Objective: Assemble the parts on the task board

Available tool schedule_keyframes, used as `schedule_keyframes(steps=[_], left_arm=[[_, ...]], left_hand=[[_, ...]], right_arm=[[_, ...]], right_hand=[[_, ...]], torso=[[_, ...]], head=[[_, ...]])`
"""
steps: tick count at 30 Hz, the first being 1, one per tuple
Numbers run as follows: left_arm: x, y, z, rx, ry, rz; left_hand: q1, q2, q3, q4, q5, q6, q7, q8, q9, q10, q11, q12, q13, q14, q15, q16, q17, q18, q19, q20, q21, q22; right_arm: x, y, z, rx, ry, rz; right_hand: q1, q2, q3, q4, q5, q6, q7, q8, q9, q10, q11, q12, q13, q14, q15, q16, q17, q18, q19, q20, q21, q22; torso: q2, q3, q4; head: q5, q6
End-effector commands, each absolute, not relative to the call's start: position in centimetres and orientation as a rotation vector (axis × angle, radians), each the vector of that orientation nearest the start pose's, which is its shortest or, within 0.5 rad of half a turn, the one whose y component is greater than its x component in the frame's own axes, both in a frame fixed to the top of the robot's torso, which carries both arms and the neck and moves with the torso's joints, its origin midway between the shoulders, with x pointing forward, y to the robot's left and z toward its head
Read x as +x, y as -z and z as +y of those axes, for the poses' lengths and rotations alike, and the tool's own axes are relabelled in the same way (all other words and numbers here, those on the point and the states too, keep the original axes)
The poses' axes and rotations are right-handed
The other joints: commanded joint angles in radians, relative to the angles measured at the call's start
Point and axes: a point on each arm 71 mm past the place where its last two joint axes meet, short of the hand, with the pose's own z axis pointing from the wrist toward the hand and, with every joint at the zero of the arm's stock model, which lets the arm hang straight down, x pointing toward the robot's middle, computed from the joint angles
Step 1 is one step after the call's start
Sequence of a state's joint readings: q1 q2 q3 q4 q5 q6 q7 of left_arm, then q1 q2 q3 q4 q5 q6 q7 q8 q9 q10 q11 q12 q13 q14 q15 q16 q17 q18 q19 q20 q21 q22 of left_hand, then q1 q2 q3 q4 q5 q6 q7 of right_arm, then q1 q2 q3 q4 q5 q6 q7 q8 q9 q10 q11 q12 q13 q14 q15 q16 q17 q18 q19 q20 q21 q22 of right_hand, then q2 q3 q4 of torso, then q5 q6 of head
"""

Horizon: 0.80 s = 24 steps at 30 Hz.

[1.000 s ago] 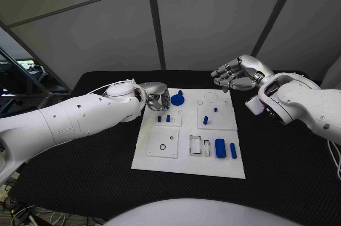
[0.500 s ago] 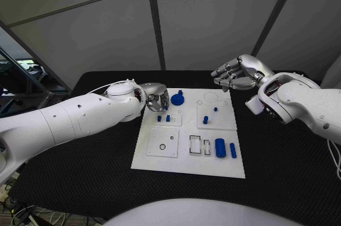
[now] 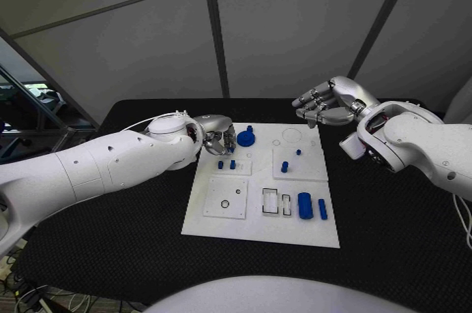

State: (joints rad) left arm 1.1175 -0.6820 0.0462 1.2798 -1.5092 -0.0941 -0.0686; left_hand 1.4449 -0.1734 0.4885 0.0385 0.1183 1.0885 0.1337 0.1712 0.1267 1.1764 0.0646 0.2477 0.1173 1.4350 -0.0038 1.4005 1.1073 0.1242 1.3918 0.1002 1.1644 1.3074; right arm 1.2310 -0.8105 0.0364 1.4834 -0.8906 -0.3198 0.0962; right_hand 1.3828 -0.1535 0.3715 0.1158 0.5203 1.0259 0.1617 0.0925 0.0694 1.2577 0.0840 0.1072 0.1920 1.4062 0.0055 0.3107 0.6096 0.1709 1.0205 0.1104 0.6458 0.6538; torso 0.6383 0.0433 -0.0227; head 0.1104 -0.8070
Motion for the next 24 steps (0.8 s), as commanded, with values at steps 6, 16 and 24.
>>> schedule_keyframes(steps=[6,16,24], left_arm=[[51.7,22.2,18.7,0.205,0.612,1.820],[51.7,22.4,19.4,0.198,0.585,1.850],[51.8,22.6,19.9,0.193,0.563,1.874]], left_hand=[[-0.001,0.015,0.000,-0.007,-0.003,0.011,-0.001,0.000,0.002,0.009,0.001,-0.005,0.002,0.006,-0.003,0.005,0.002,-0.037,0.008,-0.003,0.007,0.062],[-0.002,0.016,0.000,-0.007,-0.003,0.013,-0.001,0.000,0.002,0.010,0.001,-0.006,0.003,0.007,-0.003,0.005,0.002,-0.038,0.009,-0.003,0.009,0.063],[-0.002,0.015,-0.001,-0.008,-0.003,0.012,-0.001,-0.001,0.002,0.010,0.001,-0.007,0.003,0.006,-0.004,0.004,-0.002,-0.038,0.009,-0.004,0.008,0.063]], right_arm=[[50.7,13.9,-19.4,0.282,-1.091,1.596],[50.7,14.0,-19.5,0.283,-1.090,1.596],[50.7,14.0,-19.5,0.283,-1.090,1.597]], right_hand=[[-0.008,0.000,-0.001,-0.004,-0.002,-0.001,0.006,-0.004,0.000,0.009,0.000,-0.005,-0.001,0.006,0.000,-0.004,0.002,0.011,0.003,0.000,-0.004,0.002],[-0.009,0.001,0.000,-0.005,-0.002,-0.001,0.006,-0.004,0.000,0.010,0.000,-0.005,-0.002,0.007,0.000,-0.006,0.002,0.011,0.003,0.000,-0.004,0.002],[-0.010,0.001,0.000,-0.006,-0.002,0.000,0.006,-0.004,0.000,0.010,0.000,-0.006,-0.003,0.008,0.000,-0.007,0.003,0.011,0.003,0.000,-0.004,0.002]], torso=[[0.000,0.0004,-0.0005],[0.000,0.0005,0.0004],[0.000,0.0010,-0.0009]], head=[[0.000,0.000],[0.001,-0.002],[0.000,-0.002]])
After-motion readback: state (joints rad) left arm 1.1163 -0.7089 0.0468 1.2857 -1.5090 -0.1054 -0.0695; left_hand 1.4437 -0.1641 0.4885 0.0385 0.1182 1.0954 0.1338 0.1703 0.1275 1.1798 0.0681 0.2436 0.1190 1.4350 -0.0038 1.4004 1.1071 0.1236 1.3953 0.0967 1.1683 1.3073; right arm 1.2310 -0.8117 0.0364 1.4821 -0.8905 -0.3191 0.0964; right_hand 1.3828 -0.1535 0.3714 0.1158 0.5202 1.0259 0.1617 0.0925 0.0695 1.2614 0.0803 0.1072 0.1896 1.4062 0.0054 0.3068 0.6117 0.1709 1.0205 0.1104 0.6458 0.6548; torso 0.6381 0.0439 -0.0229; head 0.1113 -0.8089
